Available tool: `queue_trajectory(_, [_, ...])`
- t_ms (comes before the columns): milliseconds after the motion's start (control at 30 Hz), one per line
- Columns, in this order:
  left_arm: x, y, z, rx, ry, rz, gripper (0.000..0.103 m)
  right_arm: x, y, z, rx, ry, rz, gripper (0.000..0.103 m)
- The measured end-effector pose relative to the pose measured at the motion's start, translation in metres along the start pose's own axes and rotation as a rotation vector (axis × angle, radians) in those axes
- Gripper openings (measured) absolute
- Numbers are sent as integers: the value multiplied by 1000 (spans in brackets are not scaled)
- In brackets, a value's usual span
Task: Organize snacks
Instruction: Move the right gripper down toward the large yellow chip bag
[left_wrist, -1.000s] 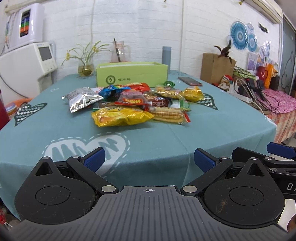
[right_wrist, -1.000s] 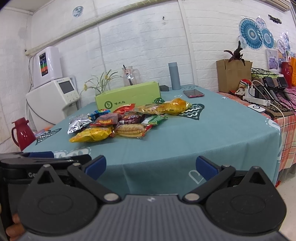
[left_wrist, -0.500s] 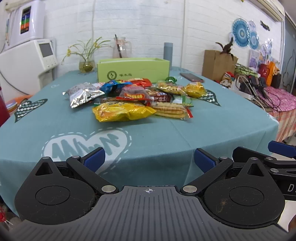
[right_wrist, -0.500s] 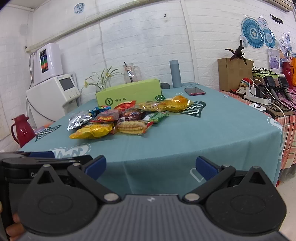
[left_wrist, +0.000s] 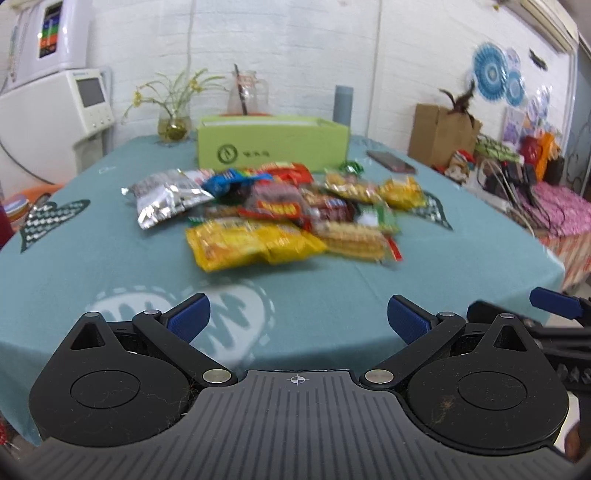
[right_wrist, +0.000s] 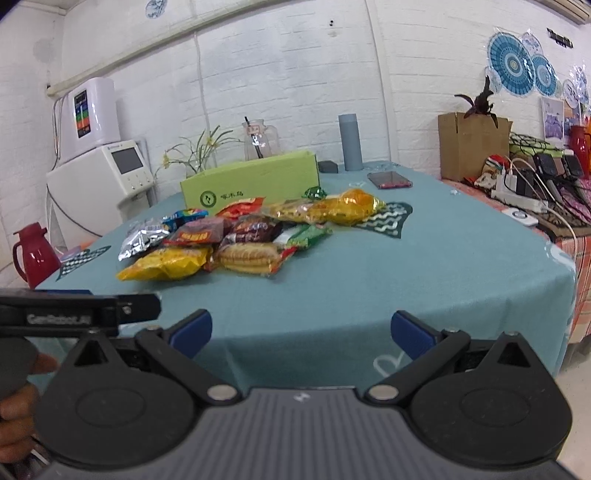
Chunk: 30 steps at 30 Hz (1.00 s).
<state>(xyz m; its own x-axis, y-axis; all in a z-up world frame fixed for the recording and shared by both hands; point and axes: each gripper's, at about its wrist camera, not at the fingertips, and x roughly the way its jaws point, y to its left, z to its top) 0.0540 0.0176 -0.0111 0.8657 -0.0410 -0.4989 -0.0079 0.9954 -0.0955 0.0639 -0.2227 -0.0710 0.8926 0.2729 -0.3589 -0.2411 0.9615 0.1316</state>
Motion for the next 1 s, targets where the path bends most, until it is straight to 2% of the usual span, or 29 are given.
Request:
queue_trajectory(100, [5,19,14,-59,-20,27,92,42,-7,22,-19,-7,-27,103])
queue_trajectory(233, [24,42,21,-126,36,82,92,93,-9,28,-69,94,-77,103])
queue_trajectory(333, [32,54,25,-150,65,84,92,113,-12,23,-73,166,-63,103])
queue_trajectory(467, [42,61,30,-151,111,54,92,118,-12,21,-116,155,-40,103])
queue_trajectory(567, [49,68,38,-162,132,25,92,112,-22,12,-144,105,12,102])
queue_trajectory(633, [54,74,45,-167,137,15,92,108,-22,21,-144,166,16,103])
queue_trajectory(667, [56,77,50,-167,136,12,92,104,-21,27,-129,190,40,103])
queue_trajectory(733, [61,85,62,-180,127,6,92,94,-11,37,-134,173,143,103])
queue_trajectory(800, [71,91,73,-184,121,-1,92,94,9,47,-171,175,205,103])
queue_trajectory(900, [91,100,79,-202,159,-11,90,103,48,55,-208,184,360,103])
queue_trajectory(1000, [100,112,76,-255,210,-79,90,117,85,56,-255,212,519,102])
